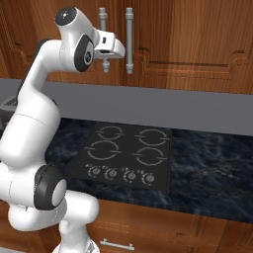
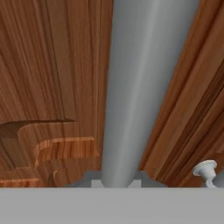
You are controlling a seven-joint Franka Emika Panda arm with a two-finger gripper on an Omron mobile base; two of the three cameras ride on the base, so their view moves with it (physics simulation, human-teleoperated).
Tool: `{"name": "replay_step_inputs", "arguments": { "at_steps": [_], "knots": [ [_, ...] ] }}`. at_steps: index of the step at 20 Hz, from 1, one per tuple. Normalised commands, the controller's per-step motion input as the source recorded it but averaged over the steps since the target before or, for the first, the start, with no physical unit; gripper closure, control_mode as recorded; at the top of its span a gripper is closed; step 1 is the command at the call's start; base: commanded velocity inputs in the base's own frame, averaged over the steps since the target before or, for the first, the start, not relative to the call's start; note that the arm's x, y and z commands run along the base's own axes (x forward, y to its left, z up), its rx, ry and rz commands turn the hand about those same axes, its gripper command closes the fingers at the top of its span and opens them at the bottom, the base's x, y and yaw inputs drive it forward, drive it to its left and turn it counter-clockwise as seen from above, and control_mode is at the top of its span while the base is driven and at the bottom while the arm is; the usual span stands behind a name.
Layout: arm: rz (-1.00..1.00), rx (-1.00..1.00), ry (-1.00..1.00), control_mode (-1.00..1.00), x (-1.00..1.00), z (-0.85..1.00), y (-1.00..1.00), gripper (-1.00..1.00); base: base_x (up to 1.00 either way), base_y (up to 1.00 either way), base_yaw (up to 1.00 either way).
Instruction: Retrieve the tupperware from the cabinet, then place the raw meat into the tupperware to avoid contamination.
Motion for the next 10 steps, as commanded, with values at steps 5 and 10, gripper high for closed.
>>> {"name": "replay_step_inputs", "arguments": {
  "at_steps": [5, 10],
  "knots": [
    [-0.06, 0.01, 0.04, -1.0, -0.42, 0.0, 0.25, 1.0, 0.0, 0.0, 0.0],
    [-0.08, 0.0, 0.03, -1.0, -0.81, 0.0, 0.34, 1.0, 0.0, 0.0, 0.0]
  ]
}}
